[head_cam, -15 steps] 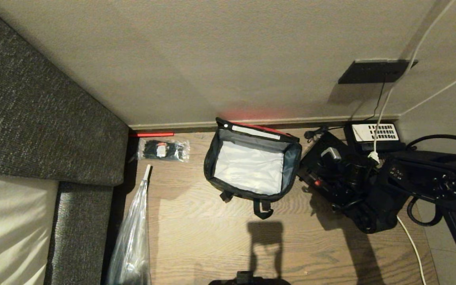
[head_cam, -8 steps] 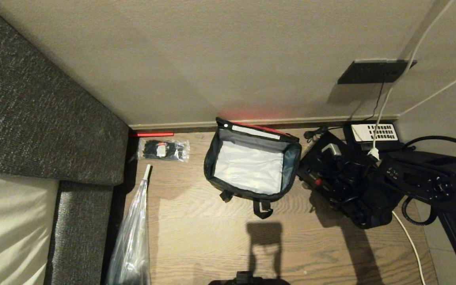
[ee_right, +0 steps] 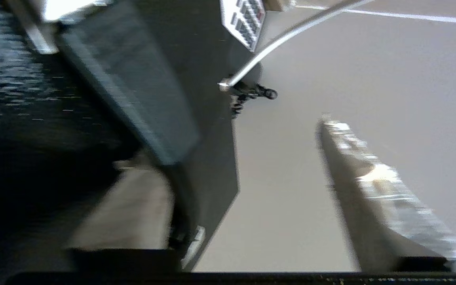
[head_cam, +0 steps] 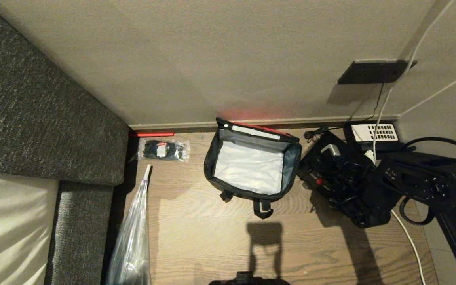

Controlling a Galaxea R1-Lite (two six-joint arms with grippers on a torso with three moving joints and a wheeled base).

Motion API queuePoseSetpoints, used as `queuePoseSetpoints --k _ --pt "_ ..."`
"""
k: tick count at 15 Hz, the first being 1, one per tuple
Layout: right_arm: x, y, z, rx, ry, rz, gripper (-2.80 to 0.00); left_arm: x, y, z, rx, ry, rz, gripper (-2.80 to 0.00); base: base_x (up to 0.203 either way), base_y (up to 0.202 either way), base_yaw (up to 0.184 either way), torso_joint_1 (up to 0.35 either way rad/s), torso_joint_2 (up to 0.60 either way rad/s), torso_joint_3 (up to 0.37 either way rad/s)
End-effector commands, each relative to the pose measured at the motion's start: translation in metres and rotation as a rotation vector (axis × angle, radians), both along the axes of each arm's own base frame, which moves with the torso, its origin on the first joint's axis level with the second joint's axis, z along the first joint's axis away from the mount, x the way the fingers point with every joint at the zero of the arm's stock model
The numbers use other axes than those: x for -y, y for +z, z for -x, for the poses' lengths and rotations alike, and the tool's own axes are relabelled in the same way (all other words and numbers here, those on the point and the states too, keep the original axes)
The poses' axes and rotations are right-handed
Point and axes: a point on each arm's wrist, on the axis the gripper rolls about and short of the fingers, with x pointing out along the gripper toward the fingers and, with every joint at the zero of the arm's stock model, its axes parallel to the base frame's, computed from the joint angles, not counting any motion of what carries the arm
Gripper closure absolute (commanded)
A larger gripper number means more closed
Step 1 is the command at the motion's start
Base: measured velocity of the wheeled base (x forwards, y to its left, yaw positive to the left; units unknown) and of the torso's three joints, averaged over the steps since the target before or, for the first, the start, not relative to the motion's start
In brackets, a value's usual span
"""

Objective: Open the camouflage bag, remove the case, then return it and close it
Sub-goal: Place the black box back, then close the top of the storage box

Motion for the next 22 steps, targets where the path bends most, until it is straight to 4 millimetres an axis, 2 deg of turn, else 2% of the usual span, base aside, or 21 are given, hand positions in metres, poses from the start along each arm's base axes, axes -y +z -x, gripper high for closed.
queuePoseSetpoints --k 1,10,14,22 --pt "0.000 0.006 0.000 0.016 -0.008 0.001 0.00 0.000 -0.001 0.000 -0.003 0.001 0.000 0.00 0.000 0.000 0.000 0.000 0.00 0.000" --pt "0.000 0.016 0.004 0.024 -0.006 0.000 0.00 0.000 -0.001 0.000 -0.003 0.001 0.000 0.00 0.000 0.000 0.000 0.000 0.00 0.000" --pt "0.004 0.055 0.013 0.068 -0.010 0.022 0.00 0.000 -0.001 0.000 -0.003 0.001 0.000 0.00 0.000 0.000 0.000 0.000 0.00 0.000" --pt "0.005 0.120 0.076 0.016 0.036 0.077 0.00 0.000 -0.001 0.000 -0.003 0.001 0.000 0.00 0.000 0.000 0.000 0.000 0.00 0.000"
